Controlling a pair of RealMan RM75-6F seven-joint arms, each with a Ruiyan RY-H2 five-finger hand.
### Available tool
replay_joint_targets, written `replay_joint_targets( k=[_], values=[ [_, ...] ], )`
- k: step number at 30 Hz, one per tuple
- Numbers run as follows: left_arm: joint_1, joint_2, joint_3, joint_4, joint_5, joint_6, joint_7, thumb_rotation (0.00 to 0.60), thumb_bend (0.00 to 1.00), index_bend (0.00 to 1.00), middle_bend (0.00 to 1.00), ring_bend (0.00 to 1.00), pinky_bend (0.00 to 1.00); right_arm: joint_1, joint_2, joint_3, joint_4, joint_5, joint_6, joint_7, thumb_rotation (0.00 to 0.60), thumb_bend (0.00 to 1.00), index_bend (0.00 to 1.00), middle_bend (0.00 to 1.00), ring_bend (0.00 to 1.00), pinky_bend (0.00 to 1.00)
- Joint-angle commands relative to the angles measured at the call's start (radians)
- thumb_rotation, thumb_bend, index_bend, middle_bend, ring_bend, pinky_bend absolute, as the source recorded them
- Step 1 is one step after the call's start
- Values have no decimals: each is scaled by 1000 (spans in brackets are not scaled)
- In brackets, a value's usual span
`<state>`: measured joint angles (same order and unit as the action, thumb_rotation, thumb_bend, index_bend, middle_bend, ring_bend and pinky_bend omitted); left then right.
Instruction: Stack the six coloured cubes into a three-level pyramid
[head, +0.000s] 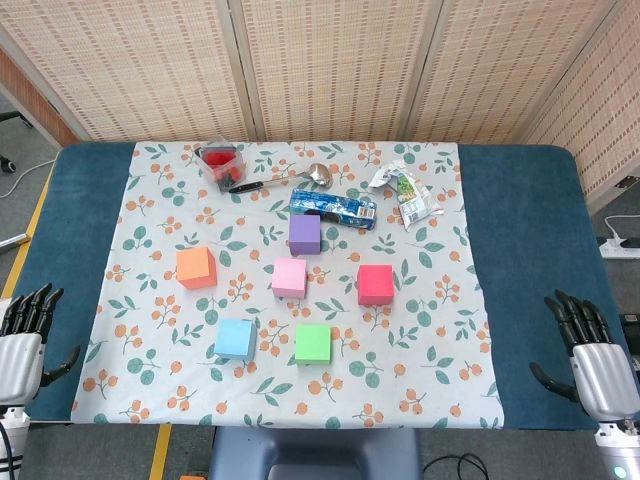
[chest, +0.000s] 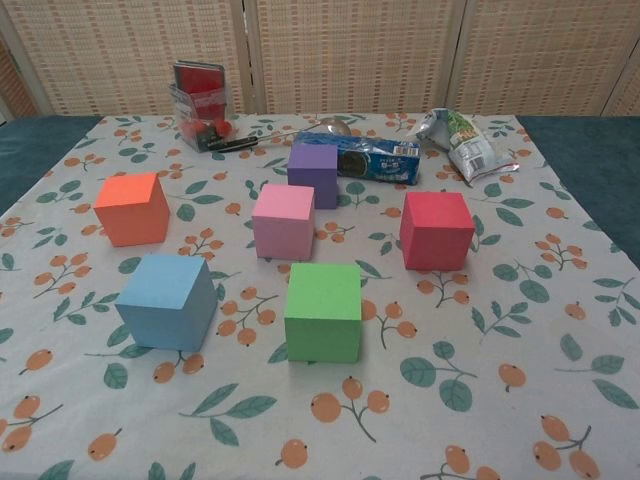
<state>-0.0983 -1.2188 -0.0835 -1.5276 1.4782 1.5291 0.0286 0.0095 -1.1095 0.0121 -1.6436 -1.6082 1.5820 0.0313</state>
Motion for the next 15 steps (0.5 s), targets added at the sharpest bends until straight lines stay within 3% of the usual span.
replay_joint_targets(
  k=[1,10,15],
  values=[
    [-6,1,3,-5,-4,-16,10,600,326,0,0,0,0,-3,2,1,1,4,1,4,600,103,0,0,0,0],
    [-35,27,-4,-36,-4,-58,24,600,326,0,0,0,0,7,12,13,6,-2,0,36,600,103,0,0,0,0],
    [-132,57,-52,-30,17,-149,-63,600,324,1,0,0,0,31,42,33,-9,-17,-5,40,600,103,0,0,0,0]
  ],
)
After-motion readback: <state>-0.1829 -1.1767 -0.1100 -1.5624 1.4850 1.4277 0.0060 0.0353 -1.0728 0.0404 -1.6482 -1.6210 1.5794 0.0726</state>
